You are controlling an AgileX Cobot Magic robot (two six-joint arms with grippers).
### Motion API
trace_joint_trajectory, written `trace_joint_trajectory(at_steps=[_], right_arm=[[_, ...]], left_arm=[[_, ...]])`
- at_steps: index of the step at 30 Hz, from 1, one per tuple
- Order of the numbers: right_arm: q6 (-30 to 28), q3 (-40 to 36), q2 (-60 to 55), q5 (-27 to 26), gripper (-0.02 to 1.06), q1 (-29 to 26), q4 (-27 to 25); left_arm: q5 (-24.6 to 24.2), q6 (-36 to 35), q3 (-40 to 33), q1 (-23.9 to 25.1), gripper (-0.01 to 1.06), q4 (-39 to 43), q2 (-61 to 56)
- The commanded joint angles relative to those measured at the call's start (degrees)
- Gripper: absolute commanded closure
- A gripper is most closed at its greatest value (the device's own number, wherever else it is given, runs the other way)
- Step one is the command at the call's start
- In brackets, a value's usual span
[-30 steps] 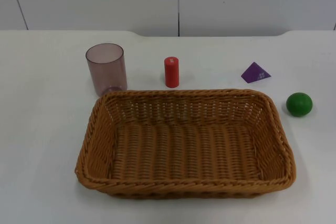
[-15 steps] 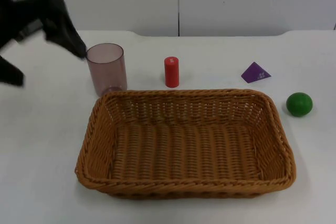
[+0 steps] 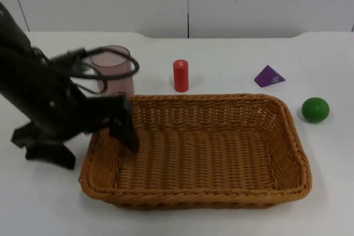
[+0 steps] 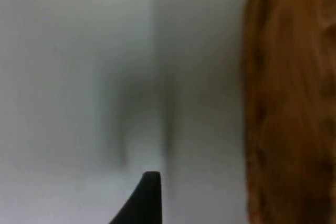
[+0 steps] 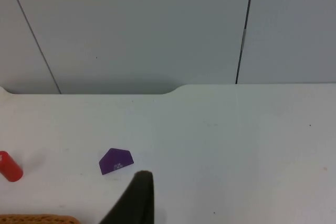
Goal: Pick up the basket with the left hand and place the triangular block into the basket with the right hand.
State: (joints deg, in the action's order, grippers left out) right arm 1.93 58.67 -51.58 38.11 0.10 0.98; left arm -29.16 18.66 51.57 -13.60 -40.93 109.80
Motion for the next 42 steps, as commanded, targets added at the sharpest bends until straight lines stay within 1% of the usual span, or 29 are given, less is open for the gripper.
trace_joint_trajectory(at_steps=[1, 4, 10, 15, 19, 21, 22, 23, 24, 25, 26, 27, 29, 30, 31, 36, 40, 42], right_arm=[[-0.3, 0.4, -0.1, 0.2, -0.01, 0.0, 0.0], [-0.3, 0.4, -0.1, 0.2, -0.01, 0.0, 0.0], [-0.3, 0.4, -0.1, 0.2, -0.01, 0.0, 0.0], [-0.3, 0.4, -0.1, 0.2, -0.01, 0.0, 0.2], [-0.5, 0.4, -0.1, 0.2, -0.01, 0.0, 0.4], [-0.5, 0.4, -0.1, 0.2, -0.01, 0.0, 0.4], [-0.5, 0.4, -0.1, 0.2, -0.01, 0.0, 0.4], [-0.5, 0.4, -0.1, 0.2, -0.01, 0.0, 0.4], [-0.5, 0.4, -0.1, 0.2, -0.01, 0.0, 0.4], [-0.5, 0.4, -0.1, 0.2, -0.01, 0.0, 0.4], [-0.5, 0.4, -0.1, 0.0, -0.01, 0.0, 0.4], [-0.5, 0.4, -0.1, 0.0, -0.01, 0.0, 0.4], [-1.4, 0.4, -0.1, 0.1, -0.01, 0.0, 0.4], [-1.4, 0.4, -0.1, 0.1, -0.01, 0.0, 0.4], [-1.4, 0.4, -0.1, 0.1, -0.01, 0.0, 0.4], [-1.4, 0.4, -0.1, 0.1, -0.01, 0.0, 0.4], [-1.5, 0.4, -0.1, 0.1, -0.01, 0.0, 0.4], [-1.5, 0.4, -0.1, 0.0, -0.01, 0.0, 0.4]], left_arm=[[0.5, 1.5, -0.3, -0.3, 0.00, -3.2, 1.6], [1.4, 2.2, 0.0, -0.3, 0.00, -5.1, 2.8], [1.5, 2.2, 1.9, -1.0, 0.00, -5.1, 3.1], [1.9, 2.2, 3.8, -2.9, 0.00, -5.0, 5.2], [2.0, 2.2, 4.2, -2.9, 0.00, -4.9, 6.2], [2.1, 2.2, 4.2, -2.9, 0.01, -4.8, 6.2], [2.2, 2.2, 4.2, -2.9, 0.03, -4.8, 6.2], [2.2, 2.2, 4.2, -2.9, 0.08, -4.8, 6.2], [2.2, 2.2, 4.2, -2.9, 0.16, -4.5, 6.2], [2.1, 2.2, 4.2, -2.9, 0.27, -4.1, 6.2], [1.8, 2.2, 4.2, -2.9, 0.42, -3.8, 6.2], [1.8, 2.2, 4.2, -2.9, 0.42, -3.8, 6.2], [1.1, 2.1, 4.1, -2.9, 0.77, -3.6, 6.2], [0.8, 1.7, 4.1, -2.9, 0.97, -3.6, 6.2], [0.5, 0.3, 4.1, -2.9, 1.05, -3.1, 6.2], [-0.8, -0.4, 4.1, -2.9, 1.05, -3.2, 6.1], [-4.1, -0.5, 4.1, -2.9, 1.05, -3.2, 3.4], [-4.2, -0.5, 4.1, -2.9, 1.05, -3.5, 2.0]])
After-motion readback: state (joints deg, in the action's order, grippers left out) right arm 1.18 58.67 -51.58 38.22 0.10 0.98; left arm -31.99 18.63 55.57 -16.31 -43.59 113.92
